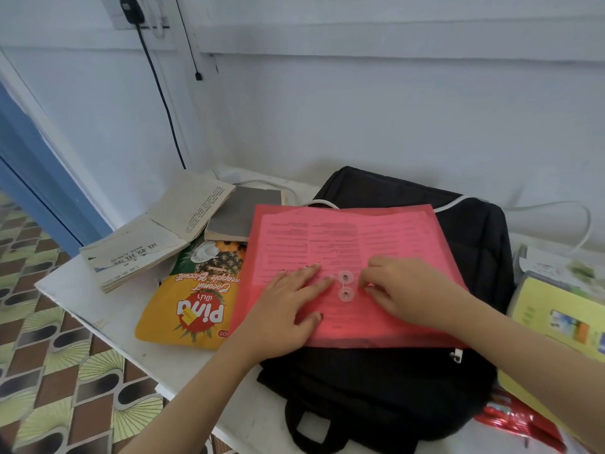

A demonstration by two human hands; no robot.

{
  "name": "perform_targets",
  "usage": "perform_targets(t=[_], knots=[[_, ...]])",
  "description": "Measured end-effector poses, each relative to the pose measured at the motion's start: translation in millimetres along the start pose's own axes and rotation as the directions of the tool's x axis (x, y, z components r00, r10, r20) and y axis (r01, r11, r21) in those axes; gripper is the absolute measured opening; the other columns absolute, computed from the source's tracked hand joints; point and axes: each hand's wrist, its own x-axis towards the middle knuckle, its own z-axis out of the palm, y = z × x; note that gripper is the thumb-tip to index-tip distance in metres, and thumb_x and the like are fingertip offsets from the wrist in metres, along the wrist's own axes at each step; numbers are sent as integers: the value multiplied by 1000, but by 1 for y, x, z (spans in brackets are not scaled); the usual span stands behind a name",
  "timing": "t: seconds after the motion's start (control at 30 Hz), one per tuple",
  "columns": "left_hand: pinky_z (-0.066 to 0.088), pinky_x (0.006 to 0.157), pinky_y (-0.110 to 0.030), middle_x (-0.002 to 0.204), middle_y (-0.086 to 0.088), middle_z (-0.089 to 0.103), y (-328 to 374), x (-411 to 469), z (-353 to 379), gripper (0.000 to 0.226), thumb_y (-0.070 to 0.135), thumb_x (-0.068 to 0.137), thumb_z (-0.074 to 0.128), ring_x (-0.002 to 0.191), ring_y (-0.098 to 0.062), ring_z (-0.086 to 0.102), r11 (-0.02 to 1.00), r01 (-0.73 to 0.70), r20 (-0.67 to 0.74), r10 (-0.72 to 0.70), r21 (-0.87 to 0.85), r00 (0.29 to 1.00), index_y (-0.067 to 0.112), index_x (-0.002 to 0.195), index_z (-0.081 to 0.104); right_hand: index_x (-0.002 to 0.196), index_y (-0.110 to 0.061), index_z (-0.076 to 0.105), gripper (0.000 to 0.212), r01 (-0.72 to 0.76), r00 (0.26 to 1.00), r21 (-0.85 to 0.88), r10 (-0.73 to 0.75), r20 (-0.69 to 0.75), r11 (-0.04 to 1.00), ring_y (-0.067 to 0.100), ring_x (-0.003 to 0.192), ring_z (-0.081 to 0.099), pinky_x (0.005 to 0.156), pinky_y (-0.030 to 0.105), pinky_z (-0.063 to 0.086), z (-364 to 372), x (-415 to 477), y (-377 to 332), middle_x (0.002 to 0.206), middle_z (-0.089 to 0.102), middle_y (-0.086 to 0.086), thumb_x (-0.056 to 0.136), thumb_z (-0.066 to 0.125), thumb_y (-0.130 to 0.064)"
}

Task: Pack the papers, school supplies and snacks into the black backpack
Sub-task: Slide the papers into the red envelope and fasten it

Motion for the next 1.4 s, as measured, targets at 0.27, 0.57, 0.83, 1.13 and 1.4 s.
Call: perform_targets(t=[0.27, 0.57, 0.83, 1.13, 1.4], knots=[[-2, 113, -20, 149, 19, 15, 0, 1, 1, 70, 57, 73, 27, 136, 3, 11, 999, -18, -49, 15, -47, 999, 41, 141, 20, 108, -17, 55, 21, 35, 999, -34, -36, -11, 999, 19, 92, 58, 69, 26, 36, 5, -13, -28, 107, 58, -1, 97, 38, -19], [-1, 106, -3, 151, 17, -5, -2, -3, 0, 108, 30, 80, 70, 139, 5, -2, 963, 41, -100, -70, -267, 993, 32, 142, -19, 107, -16, 59, 23, 191, 981, -158, -188, 39, 969, 21, 88, 58, 62, 29, 33, 5, 16, -41, 103, 57, 0, 96, 39, -20], [-3, 105, -2, 142, 32, -17, 0, -3, 0, 111, 28, 79, 71, 134, 14, -10, 959, 38, -122, -75, -282, 990, 39, 136, -23, 92, -23, 68, 15, 19, 999, 43, -21, 36, 999, 12, 87, 56, 64, 25, 32, 1, 60, -15, 88, 57, -11, 84, 55, -20], [5, 114, -20, 154, 16, -10, -1, -2, 1, 111, 32, 80, 69, 140, 3, -3, 956, 56, -108, -91, -288, 990, 32, 143, -21, 84, -21, 68, 9, -143, 990, 231, 144, 12, 963, 8, 75, 51, 66, 25, 41, 4, 62, 17, 71, 53, -17, 79, 62, -17], [5, 113, -19, 150, 20, -6, -1, -3, 0, 109, 32, 80, 70, 140, 4, -1, 953, 50, -112, -87, -300, 990, 33, 143, -19, 86, -22, 60, 4, -24, 999, 113, 29, -45, 993, 8, 74, 48, 60, 19, 34, 2, 27, 18, 79, 50, -15, 86, 56, -23]])
